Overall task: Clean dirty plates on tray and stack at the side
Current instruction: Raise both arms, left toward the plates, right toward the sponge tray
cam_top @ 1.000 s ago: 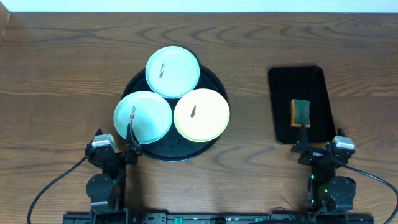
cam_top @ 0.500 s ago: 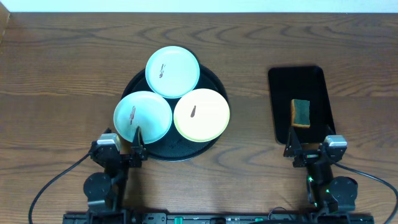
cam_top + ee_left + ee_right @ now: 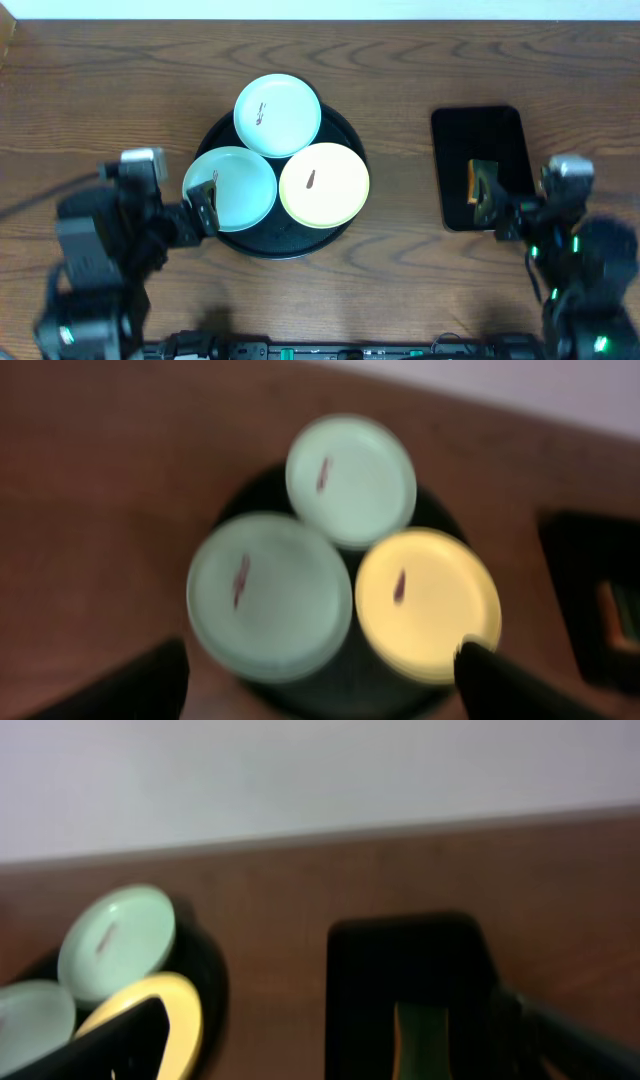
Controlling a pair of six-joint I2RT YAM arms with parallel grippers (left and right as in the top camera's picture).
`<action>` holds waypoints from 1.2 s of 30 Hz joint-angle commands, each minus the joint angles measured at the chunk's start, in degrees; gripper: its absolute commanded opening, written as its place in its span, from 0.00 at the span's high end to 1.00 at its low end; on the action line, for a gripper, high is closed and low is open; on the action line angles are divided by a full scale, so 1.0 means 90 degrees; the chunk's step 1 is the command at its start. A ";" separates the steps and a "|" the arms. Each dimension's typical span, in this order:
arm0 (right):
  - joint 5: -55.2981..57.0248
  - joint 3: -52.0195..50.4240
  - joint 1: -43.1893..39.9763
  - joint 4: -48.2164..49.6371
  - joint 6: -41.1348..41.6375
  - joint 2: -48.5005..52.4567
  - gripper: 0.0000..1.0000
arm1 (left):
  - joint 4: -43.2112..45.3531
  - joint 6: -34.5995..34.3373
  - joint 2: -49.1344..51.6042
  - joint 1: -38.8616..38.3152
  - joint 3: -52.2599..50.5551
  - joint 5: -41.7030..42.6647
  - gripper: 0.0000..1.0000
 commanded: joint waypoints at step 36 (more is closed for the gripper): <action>-0.0117 0.4000 0.0646 -0.4789 -0.0087 0.5117 0.44 | -0.1545 -0.0265 0.2501 -0.0027 0.1197 0.1032 0.45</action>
